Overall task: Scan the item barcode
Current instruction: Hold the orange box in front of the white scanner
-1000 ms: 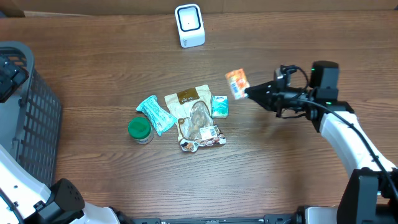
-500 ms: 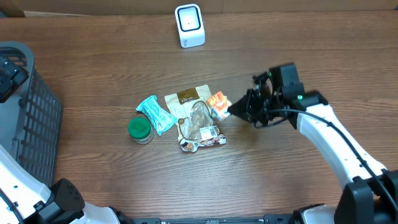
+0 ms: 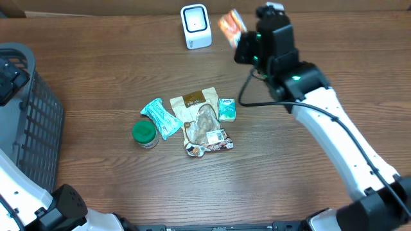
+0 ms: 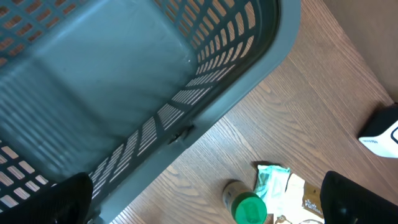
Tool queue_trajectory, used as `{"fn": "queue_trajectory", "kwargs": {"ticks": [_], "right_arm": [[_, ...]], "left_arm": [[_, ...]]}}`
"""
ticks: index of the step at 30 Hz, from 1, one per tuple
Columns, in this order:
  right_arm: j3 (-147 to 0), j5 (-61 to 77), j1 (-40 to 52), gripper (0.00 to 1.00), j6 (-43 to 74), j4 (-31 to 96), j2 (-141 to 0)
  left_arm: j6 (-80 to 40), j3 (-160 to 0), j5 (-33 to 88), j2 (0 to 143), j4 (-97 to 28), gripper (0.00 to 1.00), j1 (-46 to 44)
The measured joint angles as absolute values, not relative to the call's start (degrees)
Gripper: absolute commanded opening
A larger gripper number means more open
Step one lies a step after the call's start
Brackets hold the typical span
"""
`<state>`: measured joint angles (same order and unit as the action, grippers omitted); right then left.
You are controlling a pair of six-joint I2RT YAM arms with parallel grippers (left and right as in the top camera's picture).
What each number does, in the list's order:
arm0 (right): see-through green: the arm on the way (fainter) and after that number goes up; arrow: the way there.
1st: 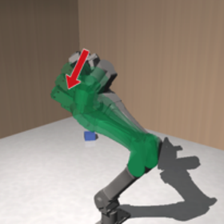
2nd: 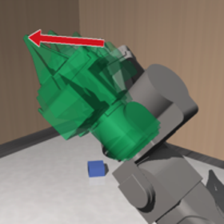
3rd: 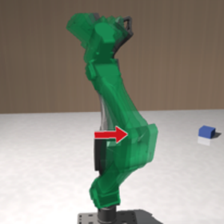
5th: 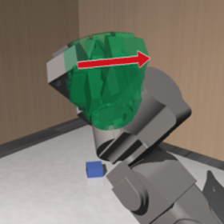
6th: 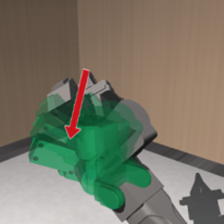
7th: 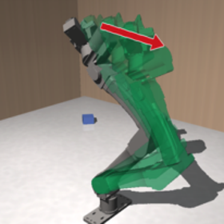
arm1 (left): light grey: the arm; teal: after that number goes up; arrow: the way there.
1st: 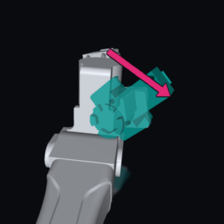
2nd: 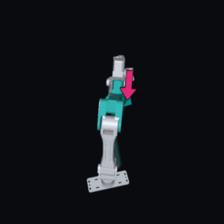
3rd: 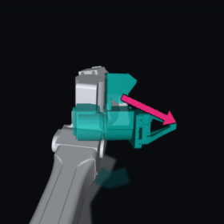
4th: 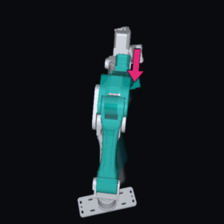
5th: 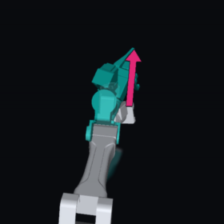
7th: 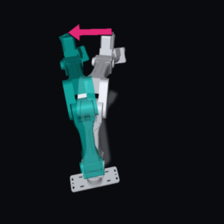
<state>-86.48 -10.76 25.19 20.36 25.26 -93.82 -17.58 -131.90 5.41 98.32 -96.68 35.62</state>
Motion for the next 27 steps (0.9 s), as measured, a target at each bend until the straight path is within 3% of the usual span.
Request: {"fn": "queue_trajectory", "kwargs": {"ticks": [14, 27], "right_arm": [[-86.9, -23.2, 28.1, 0.04, -3.9, -17.9, -117.5], [-86.9, -22.8, 30.6, 0.04, -18.9, -35.3, -131.9]], "left_arm": [[-17.6, -131.9, 5.4, 98.4, -96.7, 0.99, 35.6], [-17.6, -131.9, 5.4, 98.4, -96.7, 1.00, 35.6]]}}
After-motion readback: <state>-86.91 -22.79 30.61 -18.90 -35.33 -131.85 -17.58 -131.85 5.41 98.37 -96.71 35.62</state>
